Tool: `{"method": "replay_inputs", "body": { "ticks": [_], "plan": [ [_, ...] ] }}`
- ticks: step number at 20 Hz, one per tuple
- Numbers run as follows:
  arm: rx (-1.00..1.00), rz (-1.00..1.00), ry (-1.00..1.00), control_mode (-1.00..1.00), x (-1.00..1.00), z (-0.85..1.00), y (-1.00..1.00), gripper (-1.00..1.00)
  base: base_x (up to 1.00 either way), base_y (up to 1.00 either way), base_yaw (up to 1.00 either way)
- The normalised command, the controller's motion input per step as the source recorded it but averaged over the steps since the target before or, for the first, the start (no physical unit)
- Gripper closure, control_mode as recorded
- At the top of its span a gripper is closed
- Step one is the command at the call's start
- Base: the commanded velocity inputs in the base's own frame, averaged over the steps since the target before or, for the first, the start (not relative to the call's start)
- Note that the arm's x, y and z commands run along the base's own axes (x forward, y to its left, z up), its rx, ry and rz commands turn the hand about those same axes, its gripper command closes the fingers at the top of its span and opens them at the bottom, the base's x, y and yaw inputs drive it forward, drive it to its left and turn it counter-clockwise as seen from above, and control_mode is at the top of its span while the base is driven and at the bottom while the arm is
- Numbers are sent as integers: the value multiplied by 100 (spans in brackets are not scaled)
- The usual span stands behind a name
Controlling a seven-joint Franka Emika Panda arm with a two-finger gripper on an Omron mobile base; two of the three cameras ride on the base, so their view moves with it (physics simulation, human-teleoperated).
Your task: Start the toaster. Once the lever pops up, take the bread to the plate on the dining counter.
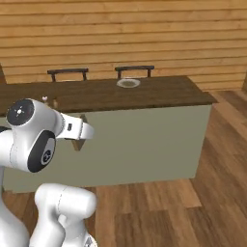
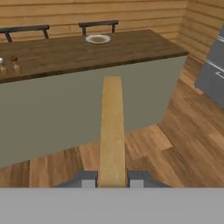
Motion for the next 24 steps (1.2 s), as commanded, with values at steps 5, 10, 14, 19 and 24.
{"method": "replay_inputs", "body": {
  "ticks": [5,10,14,19,24],
  "plan": [
    [0,0,0,100,0,0,0,100,99,-44,23],
    [0,0,0,100,0,0,0,100,83,-46,21],
    [0,0,0,100,0,0,0,100,78,-37,22],
    [0,0,0,100,0,0,0,100,71,-18,22],
    [0,0,0,100,0,0,0,100,75,-12,19]
  ]
}}
